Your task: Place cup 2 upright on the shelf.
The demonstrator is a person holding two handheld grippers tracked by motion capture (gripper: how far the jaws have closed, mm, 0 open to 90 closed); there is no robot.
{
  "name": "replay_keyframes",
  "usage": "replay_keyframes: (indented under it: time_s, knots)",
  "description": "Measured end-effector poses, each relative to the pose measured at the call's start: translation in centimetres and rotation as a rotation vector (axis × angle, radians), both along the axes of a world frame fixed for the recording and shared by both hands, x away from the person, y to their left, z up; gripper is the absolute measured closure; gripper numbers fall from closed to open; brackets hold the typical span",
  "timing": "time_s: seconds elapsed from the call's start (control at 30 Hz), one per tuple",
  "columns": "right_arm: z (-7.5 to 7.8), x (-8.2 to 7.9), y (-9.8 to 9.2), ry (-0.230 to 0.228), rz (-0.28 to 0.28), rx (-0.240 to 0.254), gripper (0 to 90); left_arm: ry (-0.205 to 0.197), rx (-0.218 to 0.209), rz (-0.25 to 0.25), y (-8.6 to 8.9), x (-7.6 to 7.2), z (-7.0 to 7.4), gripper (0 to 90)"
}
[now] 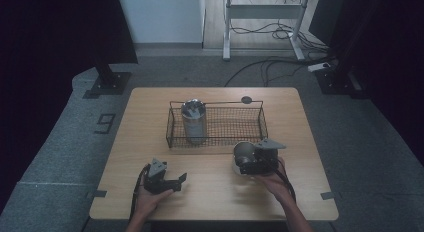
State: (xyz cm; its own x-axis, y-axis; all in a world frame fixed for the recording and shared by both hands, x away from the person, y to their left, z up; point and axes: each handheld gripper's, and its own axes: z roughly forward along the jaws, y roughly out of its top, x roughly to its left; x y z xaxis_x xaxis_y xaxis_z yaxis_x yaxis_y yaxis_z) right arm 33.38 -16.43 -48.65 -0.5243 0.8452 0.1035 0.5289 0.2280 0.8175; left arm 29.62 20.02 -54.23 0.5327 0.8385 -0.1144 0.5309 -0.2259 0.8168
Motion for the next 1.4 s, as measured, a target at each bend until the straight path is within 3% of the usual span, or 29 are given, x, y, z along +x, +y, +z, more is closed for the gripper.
replay_keyframes:
  time_s: [0.63, 0.87, 1.4]
  knots:
    - [-0.54, 0.59, 0.54, 0.036, 0.009, -0.042, 0.2, 0.004, -0.001, -0.001, 0.03, 0.01, 0.01, 5.9]
    - [-0.85, 0.54, 0.66, 0.027, 0.03, -0.064, 5.3, 0.005, -0.001, 0.001, 0.06, 0.02, 0.0, 5.9]
    - [-0.75, 0.78, -0.01, 0.026, 0.055, -0.034, 6.3, 0.005, -0.001, 0.001, 0.06, 0.03, -0.02, 6.0]
